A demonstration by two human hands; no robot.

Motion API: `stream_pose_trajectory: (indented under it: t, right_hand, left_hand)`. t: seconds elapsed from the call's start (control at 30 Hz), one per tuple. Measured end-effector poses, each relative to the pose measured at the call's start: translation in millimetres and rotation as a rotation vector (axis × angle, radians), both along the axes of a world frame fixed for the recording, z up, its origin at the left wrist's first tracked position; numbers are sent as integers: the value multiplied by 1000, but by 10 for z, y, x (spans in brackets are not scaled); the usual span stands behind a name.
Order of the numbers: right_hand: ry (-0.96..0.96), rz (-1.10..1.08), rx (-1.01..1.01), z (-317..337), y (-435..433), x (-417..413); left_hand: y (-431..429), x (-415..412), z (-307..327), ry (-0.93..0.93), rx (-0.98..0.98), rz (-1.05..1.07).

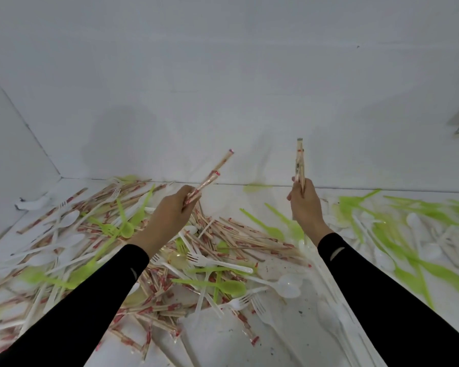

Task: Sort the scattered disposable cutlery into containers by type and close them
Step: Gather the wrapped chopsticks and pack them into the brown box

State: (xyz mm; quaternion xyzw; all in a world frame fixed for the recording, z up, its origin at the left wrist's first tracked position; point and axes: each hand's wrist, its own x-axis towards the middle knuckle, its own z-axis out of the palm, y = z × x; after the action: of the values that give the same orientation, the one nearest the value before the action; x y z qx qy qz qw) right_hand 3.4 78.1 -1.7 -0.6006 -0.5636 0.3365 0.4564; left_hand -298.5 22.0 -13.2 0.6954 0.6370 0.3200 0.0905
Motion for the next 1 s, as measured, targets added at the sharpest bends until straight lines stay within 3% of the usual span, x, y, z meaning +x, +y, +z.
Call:
stream_pose_trajectory:
  t: [0.17,0.3,0.43,0.6,0.77,0.87,0.93,1.0]
  right_hand:
    - [269,37,68,163,-83,-50]
    - [499,193,40,92,-320,-196]
    - [454,268,-12,-264,-597,-280]
    - [133,326,-253,-605,-791,-231]
    - [79,321,-188,-521,-597,-277]
    - [-399,354,-114,-465,-395,-250]
    - [-715,374,-134,-511,-328,-241]
    - [-832,424,-165,-610,-316,-252]
  left_hand:
    - [-18,289,231,-471,203,-21]
    - [-55,423,385,-809,264,-20]
    - [-190,532,177,-795,217,73]
    - [-392,641,-373,-720,-15,95]
    - [-374,622,-529,-708,-170,52]
    - [-298,617,-344,-896,-90,-20]
    - [-242,561,-253,-861,-39,-12]
    - [-192,487,-211,-816,-53,-2]
